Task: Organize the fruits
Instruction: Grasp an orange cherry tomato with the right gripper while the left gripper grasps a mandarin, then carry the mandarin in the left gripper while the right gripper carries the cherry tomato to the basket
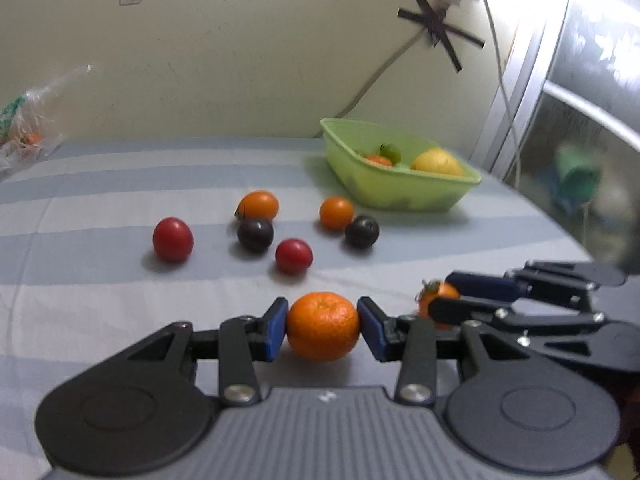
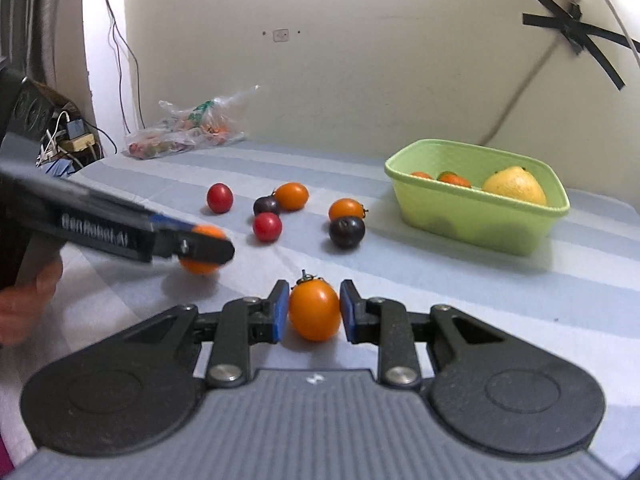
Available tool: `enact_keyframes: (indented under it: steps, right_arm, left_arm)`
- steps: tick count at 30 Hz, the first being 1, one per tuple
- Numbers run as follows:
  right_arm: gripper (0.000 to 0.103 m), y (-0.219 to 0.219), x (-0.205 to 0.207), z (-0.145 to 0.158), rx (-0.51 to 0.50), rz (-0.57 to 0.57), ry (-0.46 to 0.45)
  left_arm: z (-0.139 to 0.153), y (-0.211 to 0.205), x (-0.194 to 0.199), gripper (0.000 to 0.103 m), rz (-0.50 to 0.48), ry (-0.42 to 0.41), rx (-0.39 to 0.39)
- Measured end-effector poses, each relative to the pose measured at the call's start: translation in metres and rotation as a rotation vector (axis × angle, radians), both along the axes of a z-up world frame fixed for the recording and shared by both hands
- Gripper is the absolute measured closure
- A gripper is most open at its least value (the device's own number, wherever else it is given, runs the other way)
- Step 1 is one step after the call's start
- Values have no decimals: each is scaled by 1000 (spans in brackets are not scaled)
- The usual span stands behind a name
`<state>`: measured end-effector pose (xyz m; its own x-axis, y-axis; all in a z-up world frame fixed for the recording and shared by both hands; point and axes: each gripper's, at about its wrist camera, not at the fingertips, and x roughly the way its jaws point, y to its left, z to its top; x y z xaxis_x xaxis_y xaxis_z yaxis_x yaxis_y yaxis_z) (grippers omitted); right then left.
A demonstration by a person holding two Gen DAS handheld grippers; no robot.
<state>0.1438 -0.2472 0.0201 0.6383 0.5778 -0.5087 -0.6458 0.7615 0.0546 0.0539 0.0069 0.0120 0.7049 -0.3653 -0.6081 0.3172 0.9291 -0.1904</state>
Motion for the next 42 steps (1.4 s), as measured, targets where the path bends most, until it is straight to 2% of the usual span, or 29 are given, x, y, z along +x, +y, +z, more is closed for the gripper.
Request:
enact_keyframes:
  steps: [2, 5, 8, 13, 21, 25, 42]
  right_arm:
    - [72, 1, -3, 0, 7, -8, -6]
    - [71, 2, -4, -4, 14, -21, -20]
    - [60, 2, -2, -9, 6, -35, -16]
    - [60, 0, 4, -11, 11, -41, 21]
    - [60, 1, 5, -13, -1, -39, 38]
    - [60, 0, 5, -13, -2, -39, 39]
    - [60, -1, 6, -13, -17, -36, 30]
  left_arm:
    - [-3, -6, -2, 64, 27, -7, 41]
    - [-4, -7, 0, 62, 58, -6, 40]
    - [-6, -4, -3, 53, 89, -15, 50]
    - [-10, -4, -1, 49, 107, -14, 38]
    - [-17, -17, -9, 46, 98, -82, 116]
    - [-17, -14, -9, 45, 96, -80, 93]
    - [-17, -13, -10, 45, 97, -82, 80]
